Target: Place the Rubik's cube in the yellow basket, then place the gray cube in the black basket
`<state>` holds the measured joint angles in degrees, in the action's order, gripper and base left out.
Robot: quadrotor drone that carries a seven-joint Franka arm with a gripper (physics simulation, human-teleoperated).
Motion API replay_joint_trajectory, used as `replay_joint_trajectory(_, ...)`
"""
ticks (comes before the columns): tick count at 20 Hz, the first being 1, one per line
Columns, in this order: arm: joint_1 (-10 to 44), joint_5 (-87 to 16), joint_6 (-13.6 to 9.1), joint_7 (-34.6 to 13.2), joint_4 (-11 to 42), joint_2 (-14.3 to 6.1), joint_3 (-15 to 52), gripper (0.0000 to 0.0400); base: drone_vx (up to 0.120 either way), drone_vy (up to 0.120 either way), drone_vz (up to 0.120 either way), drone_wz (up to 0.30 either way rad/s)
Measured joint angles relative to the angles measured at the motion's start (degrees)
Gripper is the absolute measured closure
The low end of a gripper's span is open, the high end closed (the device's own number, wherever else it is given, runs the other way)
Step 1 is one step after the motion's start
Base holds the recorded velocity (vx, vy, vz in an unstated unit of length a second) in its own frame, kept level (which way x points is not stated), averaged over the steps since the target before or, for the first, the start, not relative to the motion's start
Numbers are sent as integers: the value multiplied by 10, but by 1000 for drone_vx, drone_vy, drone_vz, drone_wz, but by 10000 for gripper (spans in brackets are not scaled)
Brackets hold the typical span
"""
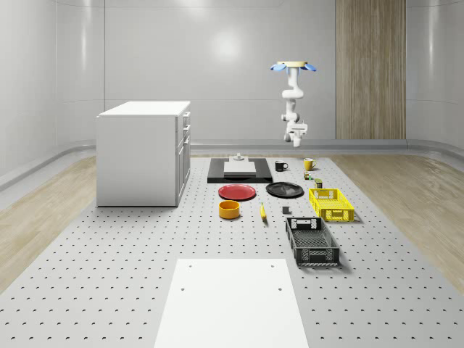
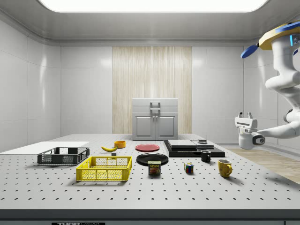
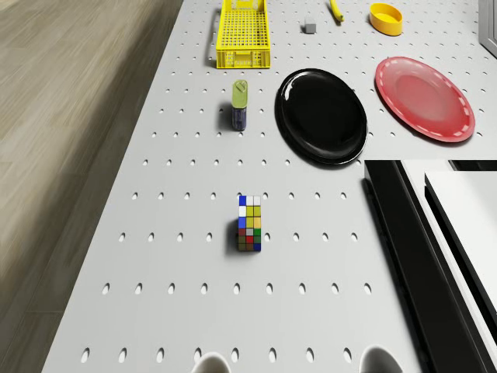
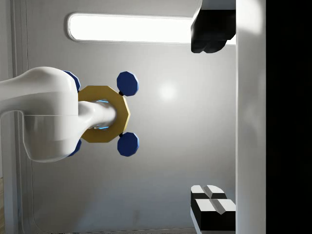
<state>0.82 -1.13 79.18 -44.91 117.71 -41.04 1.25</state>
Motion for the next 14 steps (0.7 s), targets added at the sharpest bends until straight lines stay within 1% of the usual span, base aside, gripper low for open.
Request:
replay_joint_trajectory(6, 5, -24, 3, -3, 3, -2, 17, 0, 120, 0, 0, 0)
replay_joint_trajectory(8, 8, -38, 4, -5, 4, -3, 27, 0, 120, 100, 0, 0)
replay_joint_trajectory(9, 11, -48, 4, -6, 5, -3, 34, 0, 120, 80, 0, 0)
replay_joint_trajectory(14, 28, -128, 8, -17, 17, -7, 91, 0, 120, 0, 0, 0)
